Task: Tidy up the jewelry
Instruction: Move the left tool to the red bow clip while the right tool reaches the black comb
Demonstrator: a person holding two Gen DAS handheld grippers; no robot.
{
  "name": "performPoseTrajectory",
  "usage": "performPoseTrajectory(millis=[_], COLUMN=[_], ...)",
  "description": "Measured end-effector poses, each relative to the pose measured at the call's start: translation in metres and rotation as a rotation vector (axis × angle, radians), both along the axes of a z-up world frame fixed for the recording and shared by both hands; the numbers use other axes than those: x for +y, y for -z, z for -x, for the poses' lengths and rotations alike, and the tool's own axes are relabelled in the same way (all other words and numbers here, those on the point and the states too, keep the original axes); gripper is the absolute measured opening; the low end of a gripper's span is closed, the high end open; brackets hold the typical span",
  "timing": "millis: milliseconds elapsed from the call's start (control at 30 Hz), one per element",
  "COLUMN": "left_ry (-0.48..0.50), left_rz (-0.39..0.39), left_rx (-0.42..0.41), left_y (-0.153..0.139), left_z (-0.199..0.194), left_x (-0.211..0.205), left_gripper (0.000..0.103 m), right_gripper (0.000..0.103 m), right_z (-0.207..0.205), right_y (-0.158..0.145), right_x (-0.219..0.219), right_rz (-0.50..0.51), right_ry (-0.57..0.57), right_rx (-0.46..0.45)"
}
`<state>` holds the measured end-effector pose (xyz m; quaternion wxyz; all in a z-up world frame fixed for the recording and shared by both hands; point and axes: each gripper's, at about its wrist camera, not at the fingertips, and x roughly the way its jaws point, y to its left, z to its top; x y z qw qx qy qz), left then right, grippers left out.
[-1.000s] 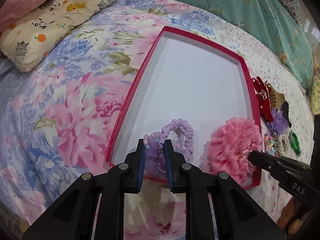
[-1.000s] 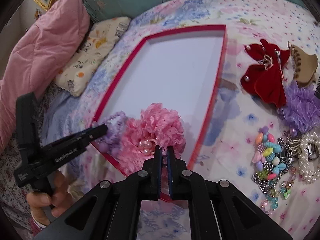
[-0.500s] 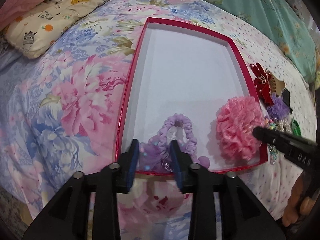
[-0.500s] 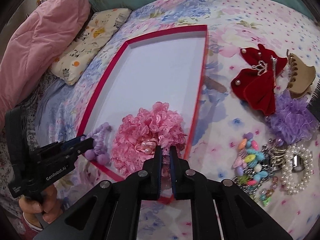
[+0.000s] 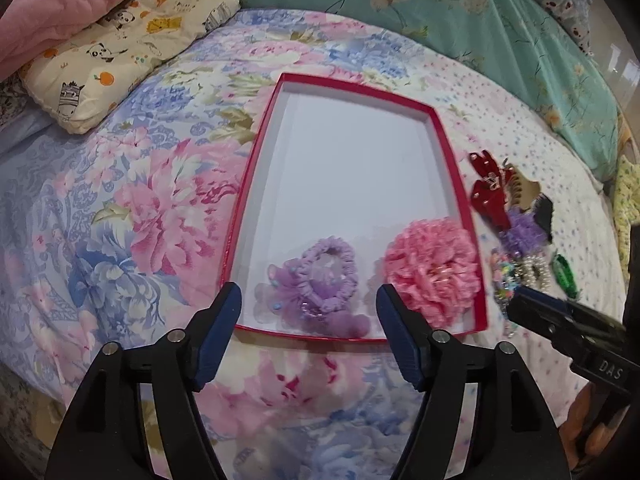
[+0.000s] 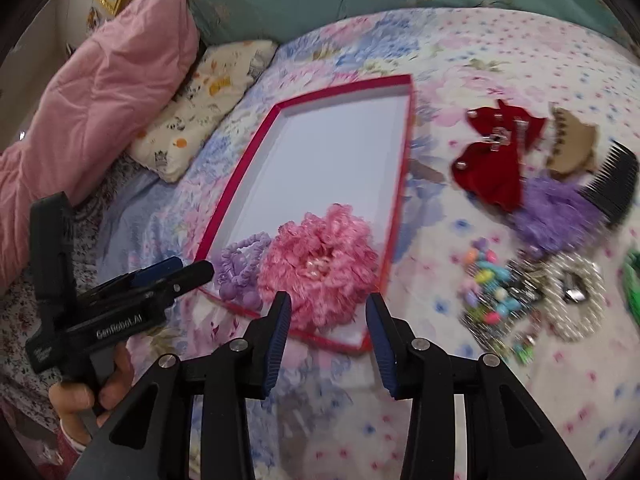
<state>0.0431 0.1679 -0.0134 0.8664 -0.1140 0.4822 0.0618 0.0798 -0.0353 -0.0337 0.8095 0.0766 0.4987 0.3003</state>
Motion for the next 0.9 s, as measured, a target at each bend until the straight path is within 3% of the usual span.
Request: performPoseTrajectory(millis=[533, 900], left_ry=[0.132, 0.212], left_rz=[0.019, 0.018], left_rx=[-0.028, -0.003], left_y=[-0.020, -0.013], left_z=[-0.009, -0.033], left_x=[-0.073, -0.111], left_gripper=[0.071, 0.071], right_gripper=[0.044, 0.044], right_z=[0.019, 0.012], right_y=[-0.008, -0.006], right_x=[-0.153, -0.200], right_rz=[-0.009, 0.019], right_ry=[0.323, 0.422], right_rx=[-0.014, -0.023])
